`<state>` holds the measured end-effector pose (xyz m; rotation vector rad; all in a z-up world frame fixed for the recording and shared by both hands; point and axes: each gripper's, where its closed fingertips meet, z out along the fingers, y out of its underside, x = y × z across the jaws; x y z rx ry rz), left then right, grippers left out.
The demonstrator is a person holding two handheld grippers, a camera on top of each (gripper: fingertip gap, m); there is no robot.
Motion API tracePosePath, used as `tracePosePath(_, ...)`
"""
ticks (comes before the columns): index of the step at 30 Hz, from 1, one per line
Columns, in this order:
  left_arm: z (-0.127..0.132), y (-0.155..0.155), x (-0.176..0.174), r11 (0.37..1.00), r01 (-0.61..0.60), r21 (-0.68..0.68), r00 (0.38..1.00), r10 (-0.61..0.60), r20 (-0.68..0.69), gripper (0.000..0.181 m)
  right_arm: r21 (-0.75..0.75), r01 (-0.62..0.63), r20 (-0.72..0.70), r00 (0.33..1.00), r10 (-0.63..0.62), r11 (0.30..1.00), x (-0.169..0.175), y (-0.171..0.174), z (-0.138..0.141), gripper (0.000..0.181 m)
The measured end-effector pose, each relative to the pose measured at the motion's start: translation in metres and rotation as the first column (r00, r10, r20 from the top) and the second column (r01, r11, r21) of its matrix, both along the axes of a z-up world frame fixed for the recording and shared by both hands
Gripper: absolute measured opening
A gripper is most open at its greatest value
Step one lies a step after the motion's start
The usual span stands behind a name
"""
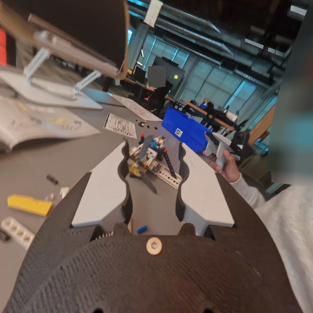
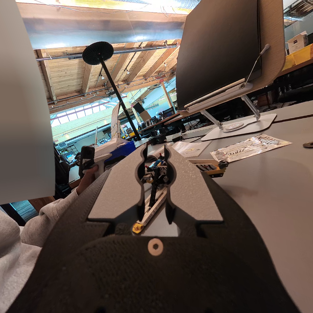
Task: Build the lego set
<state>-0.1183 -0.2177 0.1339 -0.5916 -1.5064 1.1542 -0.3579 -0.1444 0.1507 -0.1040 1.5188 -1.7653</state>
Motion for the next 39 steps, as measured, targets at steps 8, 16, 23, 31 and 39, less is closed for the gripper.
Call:
tracePosePath(8, 0.002, 0.020, -0.089, 0.953, 0.151, -0.261, 0.860, 0.004, 0.510, 0.089, 0.005, 0.001, 0.006, 1.000, -0.001, 1.000, -0.001, -0.001, 0.000, 0.017)
tracePosePath(16, -0.064, -0.012, -0.116, 0.930, 0.320, -0.183, 0.494, 0.001, 0.870, 0.112, -0.006, 0.009, -0.003, 1.000, -0.009, 1.000, -0.001, 0.000, 0.001, 0.016)
tracePosePath(23, -0.081, -0.029, -0.110, 0.929, 0.356, -0.104, 0.391, -0.047, 0.919, 0.104, -0.015, 0.020, 0.003, 1.000, -0.020, 1.000, -0.004, 0.002, 0.002, 0.015)
tracePosePath(31, -0.094, -0.020, -0.112, 0.906, 0.422, 0.009, 0.373, -0.182, 0.910, 0.080, -0.010, 0.012, 0.019, 1.000, -0.012, 1.000, -0.005, 0.002, 0.002, 0.015)
tracePosePath(39, -0.095, -0.019, -0.111, 0.900, 0.435, -0.012, 0.386, -0.174, 0.906, 0.071, -0.007, 0.011, 0.020, 1.000, -0.011, 1.000, -0.005, 0.001, 0.001, 0.016)
